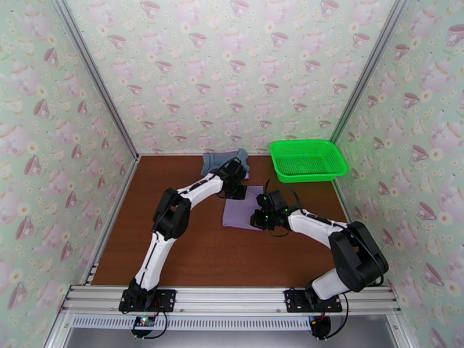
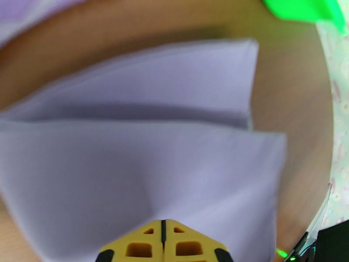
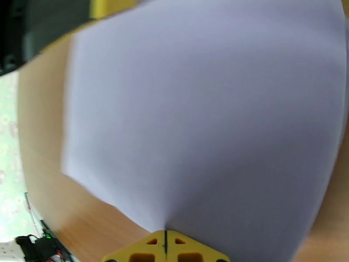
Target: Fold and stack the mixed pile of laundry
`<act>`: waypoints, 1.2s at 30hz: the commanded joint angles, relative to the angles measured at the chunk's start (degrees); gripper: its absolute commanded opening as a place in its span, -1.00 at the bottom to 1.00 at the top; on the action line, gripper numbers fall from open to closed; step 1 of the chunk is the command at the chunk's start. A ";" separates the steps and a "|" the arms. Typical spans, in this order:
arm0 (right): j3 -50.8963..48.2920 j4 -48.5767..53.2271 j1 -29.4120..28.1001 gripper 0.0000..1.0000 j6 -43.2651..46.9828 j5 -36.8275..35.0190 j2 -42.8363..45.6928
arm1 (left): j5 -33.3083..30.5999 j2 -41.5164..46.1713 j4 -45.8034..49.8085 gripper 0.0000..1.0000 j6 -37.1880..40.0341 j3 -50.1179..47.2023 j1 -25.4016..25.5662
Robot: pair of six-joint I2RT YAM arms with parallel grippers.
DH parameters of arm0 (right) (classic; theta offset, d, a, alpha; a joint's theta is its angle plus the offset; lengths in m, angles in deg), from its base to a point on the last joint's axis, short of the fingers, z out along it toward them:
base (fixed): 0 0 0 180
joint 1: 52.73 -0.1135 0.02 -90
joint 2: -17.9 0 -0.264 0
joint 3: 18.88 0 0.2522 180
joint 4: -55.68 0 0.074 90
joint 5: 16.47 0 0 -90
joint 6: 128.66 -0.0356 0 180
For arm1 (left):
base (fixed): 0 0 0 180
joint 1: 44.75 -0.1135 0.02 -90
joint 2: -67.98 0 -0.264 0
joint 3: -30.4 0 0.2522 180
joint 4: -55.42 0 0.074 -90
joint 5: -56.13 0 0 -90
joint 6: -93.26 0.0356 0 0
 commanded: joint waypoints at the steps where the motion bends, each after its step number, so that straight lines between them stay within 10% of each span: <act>1: -2.08 0.33 0.07 -0.90 0.25 -3.58 1.52 | -3.69 0.80 -2.09 -1.00 0.63 -4.11 -0.65; 20: 22.98 8.17 5.19 -0.89 13.29 -6.38 -18.96 | -13.32 35.80 -15.79 -0.95 -17.81 -53.96 1.76; 30: 11.57 4.17 3.34 -0.02 5.82 0.81 -5.76 | -25.98 50.93 0.13 0.63 -13.14 -42.17 0.65; 36: 9.51 2.46 -2.85 0.27 2.26 -0.39 -4.14 | -18.80 48.17 -2.60 0.96 -12.03 -48.75 -4.84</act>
